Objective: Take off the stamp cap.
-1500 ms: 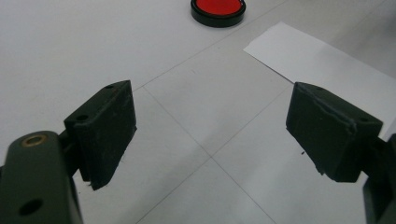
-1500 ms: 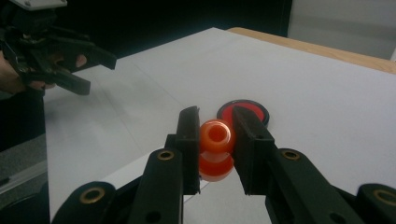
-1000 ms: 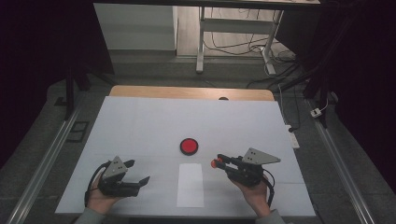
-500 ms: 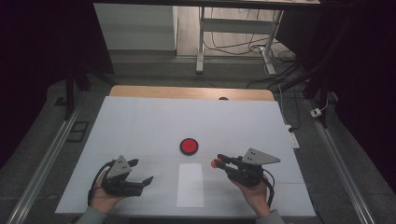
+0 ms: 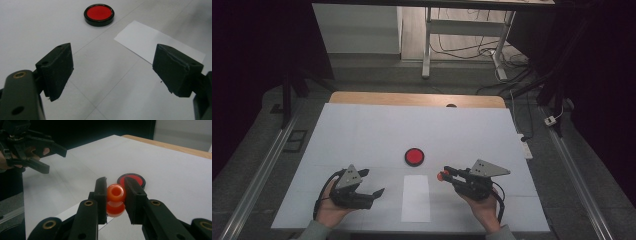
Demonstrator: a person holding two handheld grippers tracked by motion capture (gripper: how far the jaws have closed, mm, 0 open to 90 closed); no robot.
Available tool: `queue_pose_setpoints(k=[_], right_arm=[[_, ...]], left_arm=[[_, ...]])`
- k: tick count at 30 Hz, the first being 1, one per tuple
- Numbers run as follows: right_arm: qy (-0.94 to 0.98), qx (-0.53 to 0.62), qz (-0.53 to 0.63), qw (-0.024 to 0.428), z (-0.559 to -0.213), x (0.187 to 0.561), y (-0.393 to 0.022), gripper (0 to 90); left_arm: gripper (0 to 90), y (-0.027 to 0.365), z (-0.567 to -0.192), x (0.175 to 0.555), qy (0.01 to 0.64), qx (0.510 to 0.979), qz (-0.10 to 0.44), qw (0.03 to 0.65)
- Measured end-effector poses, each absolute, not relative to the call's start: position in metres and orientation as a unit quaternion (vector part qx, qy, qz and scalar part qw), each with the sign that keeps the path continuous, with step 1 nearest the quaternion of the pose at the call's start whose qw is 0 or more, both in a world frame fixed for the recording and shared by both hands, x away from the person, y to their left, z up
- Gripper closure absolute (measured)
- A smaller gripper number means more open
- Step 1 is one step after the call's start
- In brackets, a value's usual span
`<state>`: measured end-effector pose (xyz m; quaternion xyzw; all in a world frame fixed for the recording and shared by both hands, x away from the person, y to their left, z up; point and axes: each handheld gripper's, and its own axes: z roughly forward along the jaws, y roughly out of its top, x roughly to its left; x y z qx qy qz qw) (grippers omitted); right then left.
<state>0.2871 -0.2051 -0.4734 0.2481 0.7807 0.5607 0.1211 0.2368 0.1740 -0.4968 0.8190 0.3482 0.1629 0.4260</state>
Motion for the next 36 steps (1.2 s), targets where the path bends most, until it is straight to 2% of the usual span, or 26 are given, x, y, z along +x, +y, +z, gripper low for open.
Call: queue_pose_setpoints(k=[36], right_arm=[[0.784,0.24,0.56,0.118,-0.475,0.286,-0.198,72.7]], left_arm=[[17.9,0.124,-0.484,0.251,0.299,0.84,0.146,0.429]])
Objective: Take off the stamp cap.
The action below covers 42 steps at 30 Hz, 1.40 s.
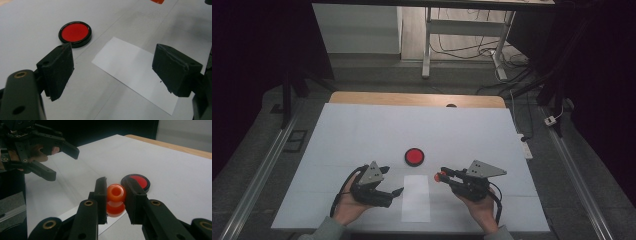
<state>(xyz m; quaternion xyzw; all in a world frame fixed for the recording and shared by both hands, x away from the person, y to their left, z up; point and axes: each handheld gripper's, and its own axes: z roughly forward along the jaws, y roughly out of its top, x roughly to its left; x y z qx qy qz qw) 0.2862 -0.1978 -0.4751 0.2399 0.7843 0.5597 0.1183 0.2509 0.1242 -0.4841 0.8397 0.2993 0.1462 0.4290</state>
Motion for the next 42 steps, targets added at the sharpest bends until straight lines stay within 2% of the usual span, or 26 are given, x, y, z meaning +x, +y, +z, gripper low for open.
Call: queue_pose_setpoints(k=[42], right_arm=[[0.786,0.233,0.563,0.106,-0.477,0.284,-0.19,72.8]], left_arm=[[19.4,0.063,-0.482,0.262,0.244,0.862,0.136,0.422]])
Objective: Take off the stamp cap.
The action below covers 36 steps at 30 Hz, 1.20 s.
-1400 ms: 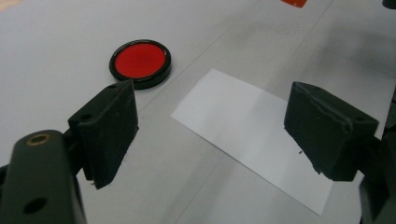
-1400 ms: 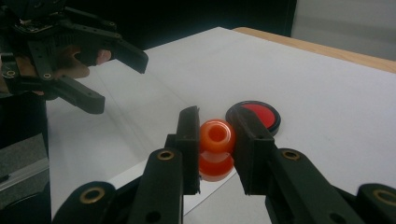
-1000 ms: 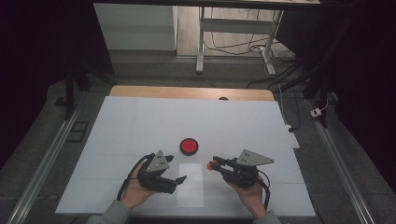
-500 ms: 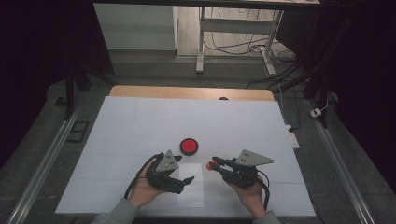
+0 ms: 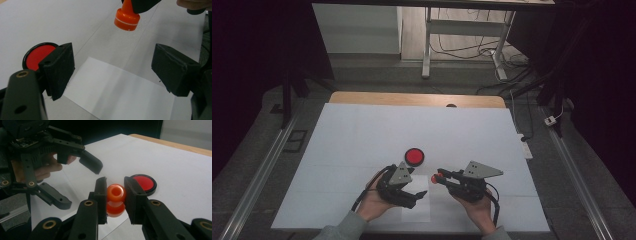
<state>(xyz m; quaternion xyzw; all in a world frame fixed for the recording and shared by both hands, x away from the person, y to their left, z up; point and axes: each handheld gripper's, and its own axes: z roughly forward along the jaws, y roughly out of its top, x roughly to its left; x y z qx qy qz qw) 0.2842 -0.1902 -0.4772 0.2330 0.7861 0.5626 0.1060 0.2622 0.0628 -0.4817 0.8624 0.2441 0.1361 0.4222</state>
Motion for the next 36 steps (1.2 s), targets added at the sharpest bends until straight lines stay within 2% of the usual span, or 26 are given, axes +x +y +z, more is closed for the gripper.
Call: queue_pose_setpoints(k=[36], right_arm=[[0.791,0.223,0.563,0.091,-0.481,0.281,-0.178,72.8]], left_arm=[[36.0,0.036,-0.492,0.265,0.22,0.866,0.139,0.427]])
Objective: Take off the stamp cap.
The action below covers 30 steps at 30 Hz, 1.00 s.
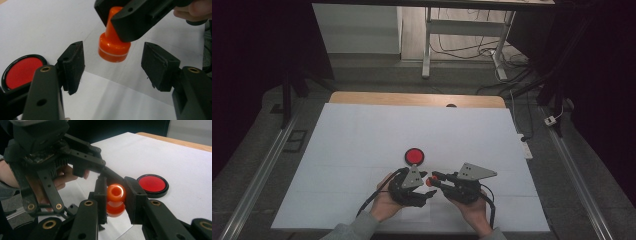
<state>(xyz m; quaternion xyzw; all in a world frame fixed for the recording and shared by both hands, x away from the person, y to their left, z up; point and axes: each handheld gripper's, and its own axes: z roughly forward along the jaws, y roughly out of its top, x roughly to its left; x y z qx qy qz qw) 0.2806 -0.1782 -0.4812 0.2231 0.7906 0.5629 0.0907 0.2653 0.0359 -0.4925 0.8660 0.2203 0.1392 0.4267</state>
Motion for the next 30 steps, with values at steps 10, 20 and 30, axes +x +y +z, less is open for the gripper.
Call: queue_pose_setpoints(k=[10,20,30], right_arm=[[0.789,0.223,0.564,0.093,-0.4804,0.2809,-0.1792,72.7],[0.788,0.226,0.565,0.093,-0.4803,0.2812,-0.1803,72.8],[0.788,0.226,0.565,0.092,-0.4802,0.2812,-0.1807,72.8]], left_arm=[[42.6,0.0334,-0.4931,0.2656,0.215,0.865,0.145,0.429],[50.3,0.0319,-0.4937,0.2651,0.206,0.868,0.154,0.425],[59.0,0.0326,-0.4938,0.2648,0.206,0.868,0.164,0.421]])
